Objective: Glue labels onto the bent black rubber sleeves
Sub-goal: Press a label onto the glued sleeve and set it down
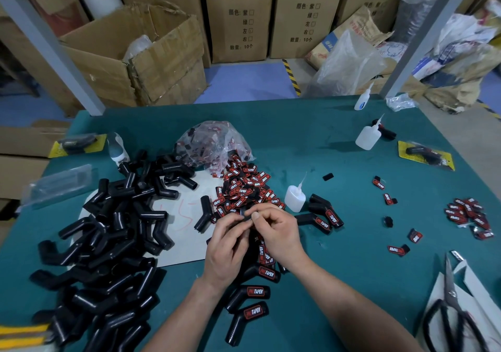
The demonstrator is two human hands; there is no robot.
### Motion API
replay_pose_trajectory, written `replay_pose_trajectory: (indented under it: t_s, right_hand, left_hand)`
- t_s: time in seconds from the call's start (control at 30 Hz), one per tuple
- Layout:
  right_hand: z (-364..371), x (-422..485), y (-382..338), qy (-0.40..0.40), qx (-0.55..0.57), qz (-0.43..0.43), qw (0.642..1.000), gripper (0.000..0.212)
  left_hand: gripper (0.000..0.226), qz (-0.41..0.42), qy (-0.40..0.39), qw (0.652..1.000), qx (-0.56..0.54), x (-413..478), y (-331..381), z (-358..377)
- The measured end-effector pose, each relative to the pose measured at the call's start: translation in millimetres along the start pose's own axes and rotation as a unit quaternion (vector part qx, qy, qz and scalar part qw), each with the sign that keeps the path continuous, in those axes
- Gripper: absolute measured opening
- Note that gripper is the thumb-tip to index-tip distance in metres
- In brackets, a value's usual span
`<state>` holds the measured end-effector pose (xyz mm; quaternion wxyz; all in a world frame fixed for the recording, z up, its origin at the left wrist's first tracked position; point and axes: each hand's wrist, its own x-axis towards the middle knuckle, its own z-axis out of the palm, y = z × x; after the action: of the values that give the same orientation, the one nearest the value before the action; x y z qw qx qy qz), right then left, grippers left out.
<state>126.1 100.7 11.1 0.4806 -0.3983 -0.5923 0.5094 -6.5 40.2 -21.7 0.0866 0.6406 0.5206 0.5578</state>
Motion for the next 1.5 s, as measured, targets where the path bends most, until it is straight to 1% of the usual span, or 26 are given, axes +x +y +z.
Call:
replay_pose_trajectory:
  t_s: [0.1,0.17,0.23,0.3,0.37,0.4,0.47,0.5,0.53,0.63,0.73,0.87,0.97,1.17,1.37,1.5]
  right_hand:
    - [1,1,-3,0.027,-0.01,-0.003,1.0,0.027]
    - [1,1,-2,0.032,-0.014,0.018,0.999,0.029]
    - [2,2,1,0.029,-0.004,0.06,0.998,0.032]
    - [1,3,3,0.026,0.022,0.097,0.995,0.042]
    - [-3,5,4,0.004,0.047,0.093,0.995,0.046]
    - [-4,5,4,-0.016,0.054,0.08,0.995,0.043]
    - [-6,6,5,-0.051,0.047,0.049,0.996,0.027]
    - [-6,6,5,-0.061,0.04,0.037,0.997,0.02]
    - [-5,5,6,-0.065,0.033,0.026,0.997,0.018]
    - [-4,6,8,-0.068,0.001,-0.005,0.998,0.021]
    - [-4,7,12,-0.073,-0.025,-0.028,0.997,0.026]
    - [-4,6,15,-0.074,-0.029,-0.03,0.996,0.029]
    - [-4,6,16,-0.072,-0.031,-0.031,0.996,0.027]
    - [-3,5,15,-0.064,-0.031,-0.028,0.997,0.01]
    - [-3,5,15,-0.063,-0.031,-0.023,0.997,0.014]
    - [-3,4,14,-0.068,-0.017,-0.013,0.997,0.013]
  left_hand:
    - [0.024,-0.006,-0.012,1.0,-0.001,-2,1,4]
    - [0.023,-0.018,-0.017,1.0,-0.005,-2,1,5]
    - [0.022,-0.014,-0.021,1.0,-0.015,-2,1,5]
    - [0.021,-0.015,-0.023,0.999,-0.021,-2,1,5]
    - [0.021,-0.051,-0.012,0.998,-0.021,-3,-2,4]
    - [0.022,-0.076,-0.004,0.997,-0.025,-2,-4,3]
    - [0.022,-0.119,0.011,0.992,-0.044,-1,-7,0]
    - [0.021,-0.133,0.015,0.99,-0.05,0,-7,-1]
    - [0.021,-0.139,0.018,0.989,-0.053,1,-8,-1]
    - [0.021,-0.14,0.013,0.989,-0.049,0,-8,0]
    - [0.027,-0.118,-0.014,0.992,-0.045,-1,-8,0]
    - [0.032,-0.1,-0.03,0.994,-0.044,0,-7,0]
    - [0.03,-0.112,-0.027,0.992,-0.046,1,-5,0]
    - [0.029,-0.123,-0.023,0.991,-0.049,2,-3,-1]
    - [0.03,-0.13,-0.023,0.99,-0.05,1,-4,-1]
    - [0.029,-0.134,-0.025,0.989,-0.049,1,-4,-1]
